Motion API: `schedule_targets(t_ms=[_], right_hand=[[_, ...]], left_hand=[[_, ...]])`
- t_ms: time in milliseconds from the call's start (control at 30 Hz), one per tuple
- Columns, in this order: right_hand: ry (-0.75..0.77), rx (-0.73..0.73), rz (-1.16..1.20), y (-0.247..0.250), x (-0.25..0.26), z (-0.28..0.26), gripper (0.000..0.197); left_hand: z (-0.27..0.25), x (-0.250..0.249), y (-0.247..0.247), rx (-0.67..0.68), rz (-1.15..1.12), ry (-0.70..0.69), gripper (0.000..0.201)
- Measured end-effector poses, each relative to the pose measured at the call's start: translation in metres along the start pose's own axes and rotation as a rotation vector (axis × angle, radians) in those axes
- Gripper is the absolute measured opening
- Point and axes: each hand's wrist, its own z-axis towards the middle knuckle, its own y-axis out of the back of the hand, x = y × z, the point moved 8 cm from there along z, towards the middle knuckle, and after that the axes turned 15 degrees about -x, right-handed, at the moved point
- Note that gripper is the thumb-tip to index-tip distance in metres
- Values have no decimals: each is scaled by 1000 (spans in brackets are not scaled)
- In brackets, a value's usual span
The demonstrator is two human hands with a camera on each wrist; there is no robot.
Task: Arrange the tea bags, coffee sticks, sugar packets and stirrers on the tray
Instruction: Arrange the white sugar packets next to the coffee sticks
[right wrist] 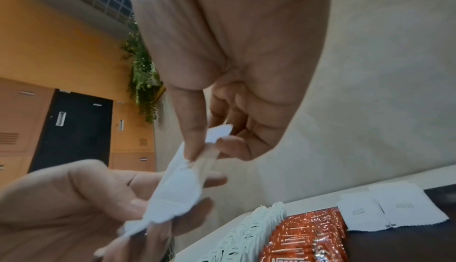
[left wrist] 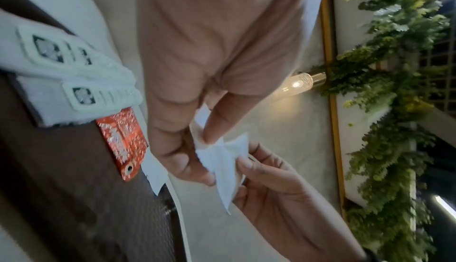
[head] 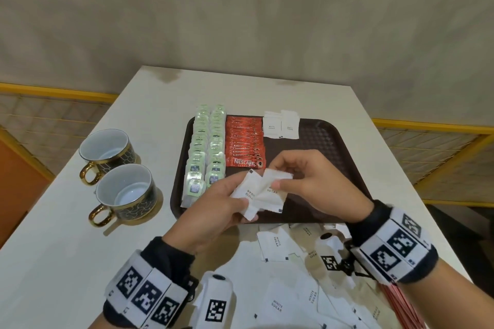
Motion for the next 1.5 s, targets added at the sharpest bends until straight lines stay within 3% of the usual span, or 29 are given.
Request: schedule_targets(t_ms=[133, 233, 400, 500, 633, 800, 900, 1033, 1300, 1367, 1500], right_hand=[[-57, -9, 105, 11, -4, -3, 17], [-97, -23, 102, 15, -9, -6, 22], [-51, -32, 214, 12, 4, -11, 19], [-34, -49, 199, 4, 2, -12, 13], [-100, -32, 277, -12, -7, -16, 14], [-190, -136, 356, -17, -19, -17, 16], [-233, -209, 374, -9, -26, -13, 21], [-268, -233, 367, -7, -30, -10, 22], [-213, -60, 201, -6, -28, 12, 13], [-199, -106, 144, 7, -36, 32, 10], [-230, -245, -61, 45, -75, 95, 13]], left_hand=[[5, -10, 21, -176, 245, -142, 39], [5, -19, 32, -293, 267, -228, 28], [-3, -36, 26, -267, 321, -373, 11], [-10, -42, 16, -198, 223, -362, 6], [-15, -44, 6, -179, 65, -328, 30], [-15, -30, 0, -180, -45, -250, 40], [-14, -21, -2, -160, 9, -230, 33], [-6, -8, -2, -144, 103, -200, 42], [10, -11, -4, -136, 298, -197, 50], [14, -8, -2, -140, 292, -159, 51], [12, -7, 20, -273, 282, -171, 57]])
